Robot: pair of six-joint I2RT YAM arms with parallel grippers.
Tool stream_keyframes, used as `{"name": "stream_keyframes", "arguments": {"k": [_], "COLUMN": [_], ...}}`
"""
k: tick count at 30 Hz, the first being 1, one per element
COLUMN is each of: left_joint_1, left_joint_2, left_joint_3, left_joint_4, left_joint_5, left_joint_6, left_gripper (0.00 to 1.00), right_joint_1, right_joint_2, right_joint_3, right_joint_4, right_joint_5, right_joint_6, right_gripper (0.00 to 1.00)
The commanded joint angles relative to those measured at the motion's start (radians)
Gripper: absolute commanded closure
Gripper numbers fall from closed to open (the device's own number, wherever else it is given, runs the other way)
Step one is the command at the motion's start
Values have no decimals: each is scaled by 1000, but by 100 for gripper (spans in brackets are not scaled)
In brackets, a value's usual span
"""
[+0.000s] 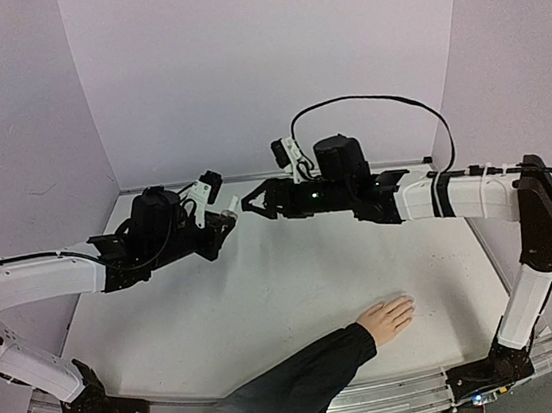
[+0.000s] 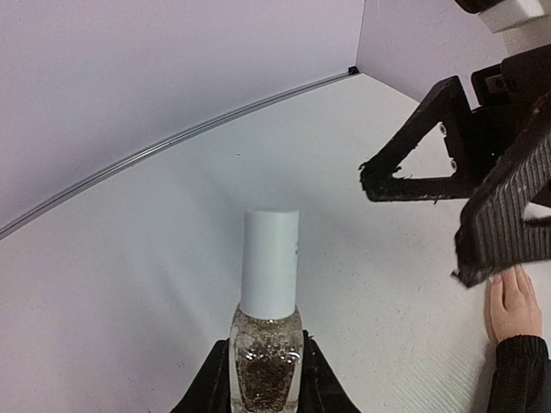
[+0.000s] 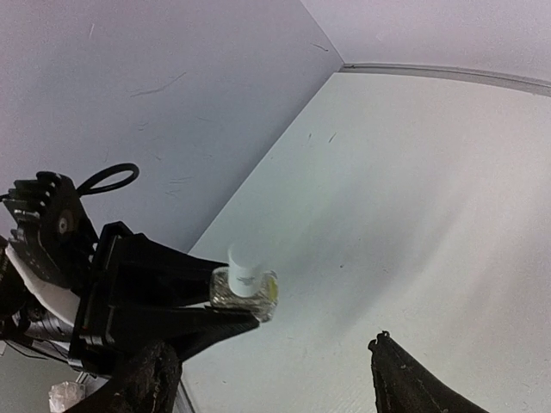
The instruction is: Paint the nails
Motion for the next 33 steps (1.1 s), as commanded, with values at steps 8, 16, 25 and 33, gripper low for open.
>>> {"name": "stream_keyframes", "arguments": {"k": [8, 16, 25, 33], "left_joint_1": [-24, -36, -41, -34], "left_joint_2": [-17, -26, -36, -72], "left_joint_3": [-6, -9, -1, 16], "left_joint_4": [35, 35, 35, 37], "left_joint_5": [-30, -17, 6, 278], "left_joint_6": [60, 46, 2, -53], "left_gripper": [100, 100, 100, 100], "right_joint_1": [65, 69, 72, 36], "right_joint_2": [109, 155, 143, 9], "right_joint_3": [174, 209, 164, 8], "right_joint_4": [19, 29, 101, 254], "right_joint_5": [95, 121, 53, -195], "right_joint_6": [64, 91, 110, -7], "right_gripper": [37, 49, 67, 100]}}
